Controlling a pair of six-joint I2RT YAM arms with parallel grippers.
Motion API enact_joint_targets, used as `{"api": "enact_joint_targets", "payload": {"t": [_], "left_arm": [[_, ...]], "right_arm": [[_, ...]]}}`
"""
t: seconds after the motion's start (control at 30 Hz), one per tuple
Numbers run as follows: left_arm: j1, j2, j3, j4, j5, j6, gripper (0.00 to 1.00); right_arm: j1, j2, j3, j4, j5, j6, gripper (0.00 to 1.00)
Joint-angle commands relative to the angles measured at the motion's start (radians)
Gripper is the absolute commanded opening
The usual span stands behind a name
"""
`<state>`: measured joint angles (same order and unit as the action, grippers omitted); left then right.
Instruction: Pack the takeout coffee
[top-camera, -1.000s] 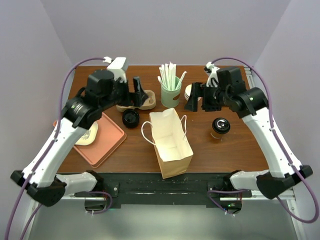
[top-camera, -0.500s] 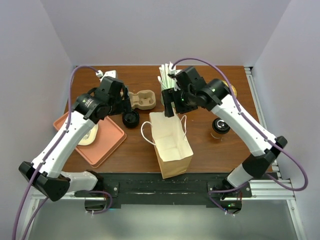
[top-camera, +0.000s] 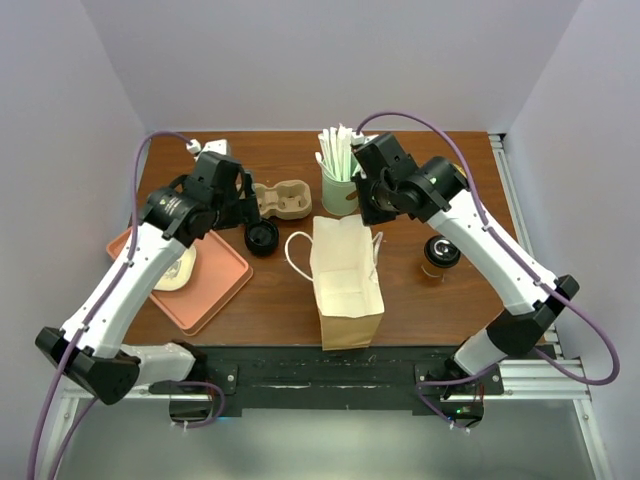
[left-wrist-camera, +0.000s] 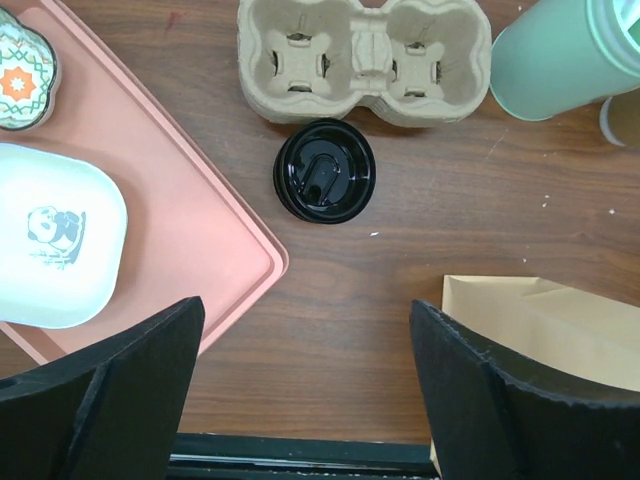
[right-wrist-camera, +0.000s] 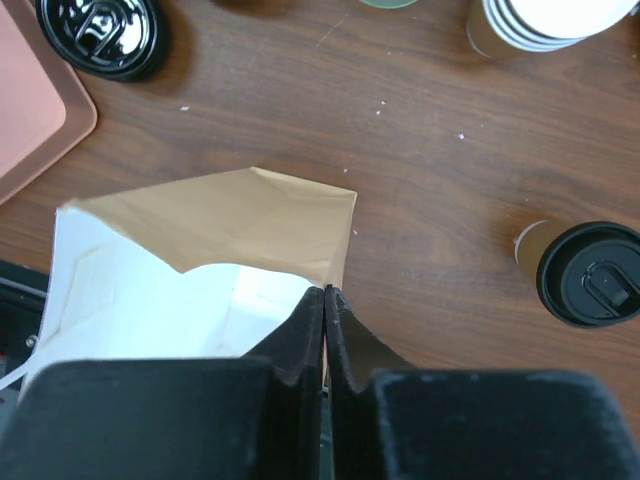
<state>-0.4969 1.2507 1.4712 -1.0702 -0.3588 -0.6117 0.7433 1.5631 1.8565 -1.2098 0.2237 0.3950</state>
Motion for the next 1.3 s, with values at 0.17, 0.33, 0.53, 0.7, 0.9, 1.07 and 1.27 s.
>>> {"api": "enact_joint_targets", "payload": {"t": [0.17, 0.33, 0.53, 0.7, 0.9, 1.07, 1.27], "left_arm": [[0.113, 0.088, 0.072, 0.203, 0.153, 0.009, 0.89], [0.132, 0.24, 0.141, 0.205, 0.136, 0.007, 0.79], [0.132, 0.403, 0.193, 0.259, 0.12, 0.044, 0.69], [0.13, 0.531, 0.264, 0.268, 0.061, 0.073, 0.7], [0.13, 0.644, 0.35, 0.26, 0.023, 0.09, 0.73], [0.13, 0.693, 0.36, 0.274, 0.04, 0.082, 0.75], [0.127, 0.73, 0.354, 0.292, 0.063, 0.09, 0.73]], "right_arm": [[-0.005, -0.158, -0.135, 0.12, 0.118, 0.235, 0.0], [-0.013, -0.221, -0.189, 0.142, 0.18, 0.373, 0.0], [-0.047, -0.348, -0.333, 0.217, 0.23, 0.574, 0.0], [-0.05, -0.399, -0.393, 0.222, 0.287, 0.695, 0.0], [-0.05, -0.48, -0.453, 0.237, 0.292, 0.778, 0.0], [-0.05, -0.499, -0.468, 0.259, 0.246, 0.696, 0.29], [-0.05, -0.5, -0.35, 0.188, 0.259, 0.515, 0.52]]}}
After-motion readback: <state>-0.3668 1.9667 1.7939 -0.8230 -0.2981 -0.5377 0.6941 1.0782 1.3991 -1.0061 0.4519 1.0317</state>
